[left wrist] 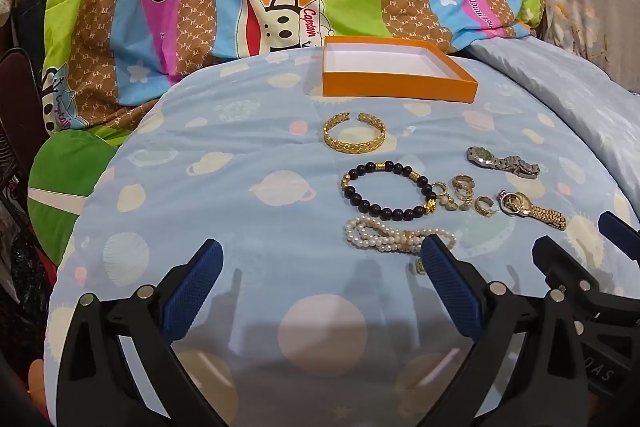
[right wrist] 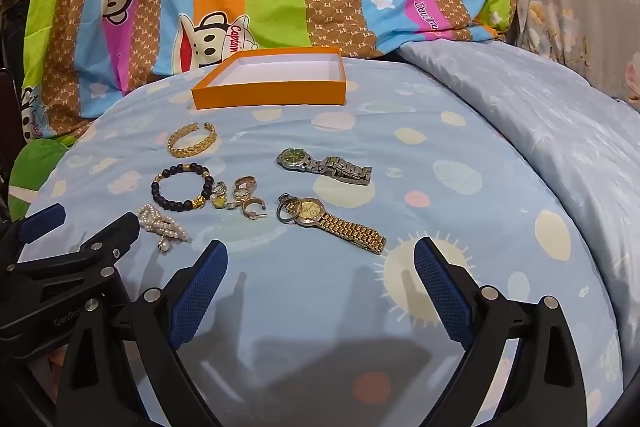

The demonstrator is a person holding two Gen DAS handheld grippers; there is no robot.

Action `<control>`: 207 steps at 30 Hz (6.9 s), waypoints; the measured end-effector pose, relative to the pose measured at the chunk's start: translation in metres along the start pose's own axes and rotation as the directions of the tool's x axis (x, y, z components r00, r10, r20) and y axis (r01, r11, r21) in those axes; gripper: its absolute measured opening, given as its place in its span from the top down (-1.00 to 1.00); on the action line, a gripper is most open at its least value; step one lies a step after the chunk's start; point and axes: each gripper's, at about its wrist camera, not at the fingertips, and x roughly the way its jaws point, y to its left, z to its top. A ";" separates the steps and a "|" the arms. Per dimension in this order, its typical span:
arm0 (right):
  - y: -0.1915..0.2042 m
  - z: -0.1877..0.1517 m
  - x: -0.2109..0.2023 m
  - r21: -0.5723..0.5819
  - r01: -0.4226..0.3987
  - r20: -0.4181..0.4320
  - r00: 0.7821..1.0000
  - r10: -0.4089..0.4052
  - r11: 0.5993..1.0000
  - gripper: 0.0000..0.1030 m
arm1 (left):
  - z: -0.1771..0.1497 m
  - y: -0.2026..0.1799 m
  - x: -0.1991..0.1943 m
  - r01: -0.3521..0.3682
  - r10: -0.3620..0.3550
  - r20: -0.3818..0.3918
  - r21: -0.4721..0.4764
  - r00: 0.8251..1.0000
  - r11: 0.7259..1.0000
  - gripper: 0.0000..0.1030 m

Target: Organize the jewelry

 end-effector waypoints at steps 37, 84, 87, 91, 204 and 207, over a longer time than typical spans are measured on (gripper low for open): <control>0.001 0.000 0.000 -0.006 0.014 0.005 1.000 -0.014 1.000 -0.80 | 0.001 0.003 -0.007 -0.018 0.018 0.020 0.006 1.000 1.000 -0.86; 0.001 0.000 0.001 -0.007 0.015 0.006 1.000 -0.015 1.000 -0.80 | 0.001 0.003 -0.006 -0.019 0.018 0.021 0.007 1.000 1.000 -0.86; 0.001 0.000 0.001 -0.006 0.015 0.005 1.000 -0.015 1.000 -0.80 | 0.001 0.003 -0.006 -0.018 0.018 0.020 0.007 1.000 1.000 -0.86; 0.001 0.000 0.001 -0.006 0.014 0.007 1.000 -0.014 1.000 -0.80 | 0.001 0.003 -0.007 -0.016 0.016 0.018 0.006 1.000 1.000 -0.87; -0.039 0.141 0.060 -0.049 -0.143 0.053 0.988 0.145 0.989 0.60 | 0.118 0.007 0.060 0.220 -0.221 0.022 0.030 0.975 0.975 -0.10; -0.038 0.159 0.063 -0.043 -0.158 0.078 0.984 0.161 0.986 0.60 | 0.138 0.003 0.057 0.225 -0.227 0.045 0.046 0.973 0.973 -0.10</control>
